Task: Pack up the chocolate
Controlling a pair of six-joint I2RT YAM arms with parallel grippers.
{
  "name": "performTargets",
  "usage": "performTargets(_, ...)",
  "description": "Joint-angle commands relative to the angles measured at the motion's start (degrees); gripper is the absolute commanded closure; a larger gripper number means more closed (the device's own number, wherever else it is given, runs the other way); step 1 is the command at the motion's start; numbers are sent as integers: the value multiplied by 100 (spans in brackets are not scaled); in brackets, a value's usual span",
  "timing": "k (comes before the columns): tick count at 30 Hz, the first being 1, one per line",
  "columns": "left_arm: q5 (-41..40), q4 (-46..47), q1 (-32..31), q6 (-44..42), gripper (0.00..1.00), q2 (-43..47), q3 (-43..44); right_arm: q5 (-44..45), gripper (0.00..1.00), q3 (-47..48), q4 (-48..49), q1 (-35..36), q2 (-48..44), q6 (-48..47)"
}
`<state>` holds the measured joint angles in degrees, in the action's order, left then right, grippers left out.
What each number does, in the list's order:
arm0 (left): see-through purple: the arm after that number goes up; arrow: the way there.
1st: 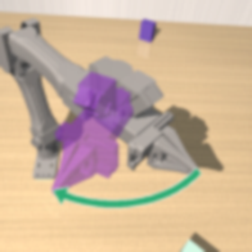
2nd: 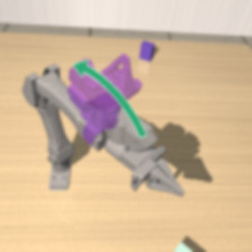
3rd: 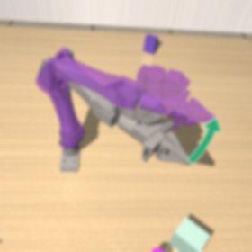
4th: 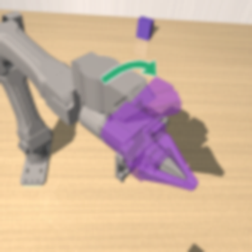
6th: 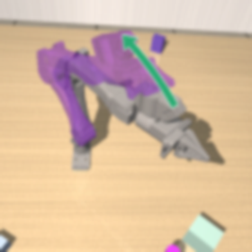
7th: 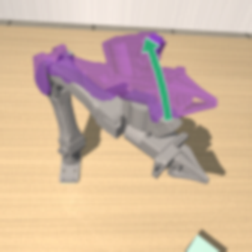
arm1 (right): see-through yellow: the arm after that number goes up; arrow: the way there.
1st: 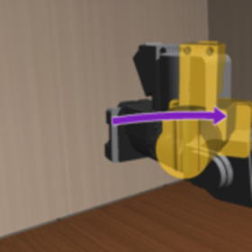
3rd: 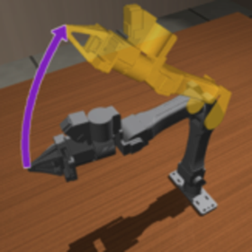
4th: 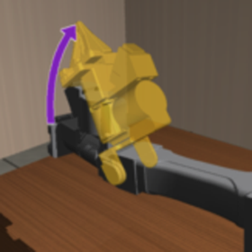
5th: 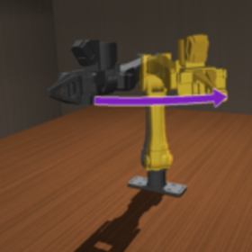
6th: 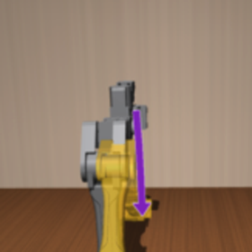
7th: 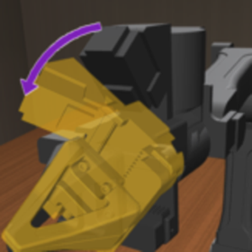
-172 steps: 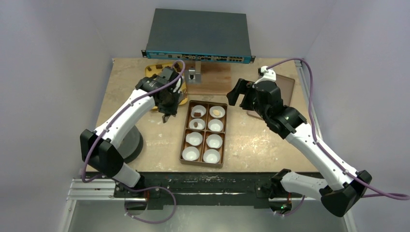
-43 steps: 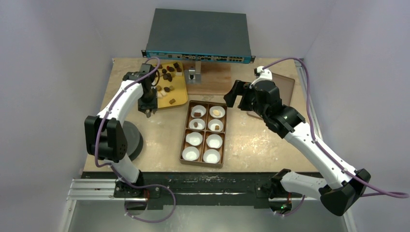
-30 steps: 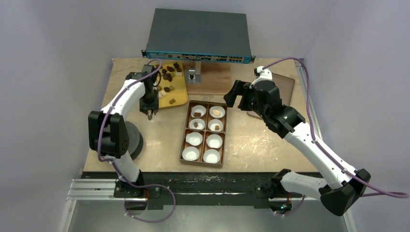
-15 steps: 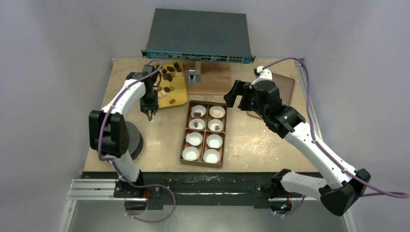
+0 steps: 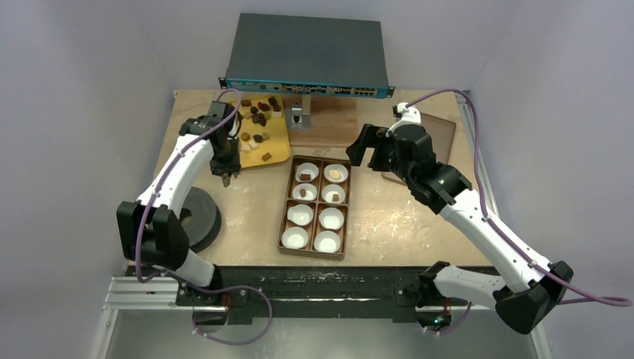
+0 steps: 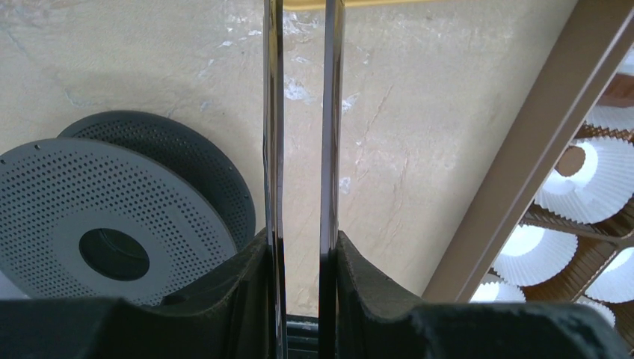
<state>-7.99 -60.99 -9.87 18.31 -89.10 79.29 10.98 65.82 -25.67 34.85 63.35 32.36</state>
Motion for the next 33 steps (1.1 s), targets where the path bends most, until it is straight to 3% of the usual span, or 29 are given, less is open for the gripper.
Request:
performTargets(1,79,-44,-158,13,82,462,-191,129,10,68,135,-7,-12,-47)
performTargets(10,34,-437,-1081,270,82,1122,-321,206,10,94,192,-5,87,-38)
performTargets(19,502,-681,-1914,543,82,1747,-621,217,10,86,236,-12,176,-28)
performTargets(33,716,-660,-3391,1078,81,1939,-1276,174,11,130,275,-4,298,54)
